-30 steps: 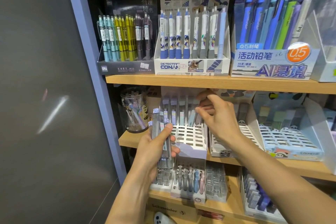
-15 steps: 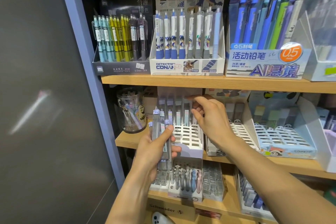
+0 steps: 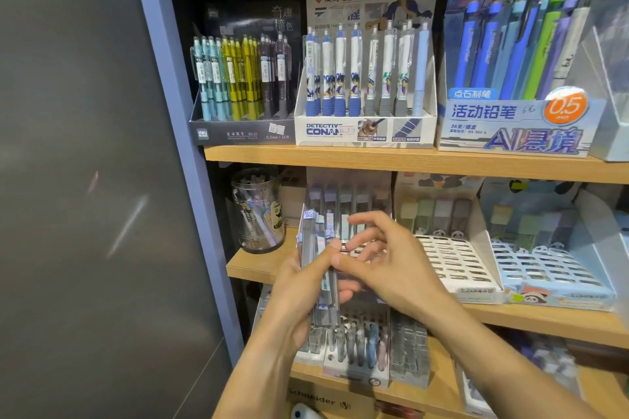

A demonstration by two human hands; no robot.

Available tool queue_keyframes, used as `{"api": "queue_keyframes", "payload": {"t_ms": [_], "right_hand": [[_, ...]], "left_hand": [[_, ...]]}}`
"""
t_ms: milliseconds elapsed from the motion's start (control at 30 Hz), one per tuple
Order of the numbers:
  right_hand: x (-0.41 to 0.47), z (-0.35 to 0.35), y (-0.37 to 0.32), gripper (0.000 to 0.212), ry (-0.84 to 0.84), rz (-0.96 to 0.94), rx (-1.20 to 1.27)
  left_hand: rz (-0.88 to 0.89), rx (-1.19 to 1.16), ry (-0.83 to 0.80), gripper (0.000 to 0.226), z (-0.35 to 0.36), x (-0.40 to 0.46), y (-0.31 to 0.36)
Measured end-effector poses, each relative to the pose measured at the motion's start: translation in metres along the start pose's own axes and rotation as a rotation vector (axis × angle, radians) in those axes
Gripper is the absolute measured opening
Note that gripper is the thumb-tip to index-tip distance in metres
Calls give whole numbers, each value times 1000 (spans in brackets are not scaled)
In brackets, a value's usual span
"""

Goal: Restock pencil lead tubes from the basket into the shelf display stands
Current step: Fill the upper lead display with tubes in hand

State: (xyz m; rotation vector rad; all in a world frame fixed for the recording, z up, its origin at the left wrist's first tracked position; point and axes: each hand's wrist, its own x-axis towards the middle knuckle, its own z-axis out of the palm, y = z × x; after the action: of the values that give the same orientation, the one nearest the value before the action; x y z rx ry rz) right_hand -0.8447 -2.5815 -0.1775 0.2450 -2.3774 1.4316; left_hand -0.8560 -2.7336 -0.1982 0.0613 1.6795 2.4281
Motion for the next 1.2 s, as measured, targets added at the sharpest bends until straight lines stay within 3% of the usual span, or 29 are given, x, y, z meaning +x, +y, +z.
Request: {"api": "queue_keyframes", "payload": {"t_ms": [67, 233, 400, 700, 900, 1200], "right_hand": [[-1, 7, -1, 63, -111, 54, 85], [5, 6, -6, 69, -193, 140, 237], [4, 9, -12, 50, -132, 271, 442], [14, 2, -16, 49, 16, 202, 490], [21, 6, -15, 48, 23, 173, 479], [25, 9, -13, 41, -91, 196, 696]], "left_hand": [[-43, -31, -26, 68, -1, 0, 2], [-98, -120, -40, 50, 1, -5, 7], [-39, -85, -64, 38, 2, -8, 10], [40, -49, -52, 37, -9, -7, 16], [65, -23, -30, 36, -14, -5, 16], [46, -25, 0, 26, -20, 0, 16]]}}
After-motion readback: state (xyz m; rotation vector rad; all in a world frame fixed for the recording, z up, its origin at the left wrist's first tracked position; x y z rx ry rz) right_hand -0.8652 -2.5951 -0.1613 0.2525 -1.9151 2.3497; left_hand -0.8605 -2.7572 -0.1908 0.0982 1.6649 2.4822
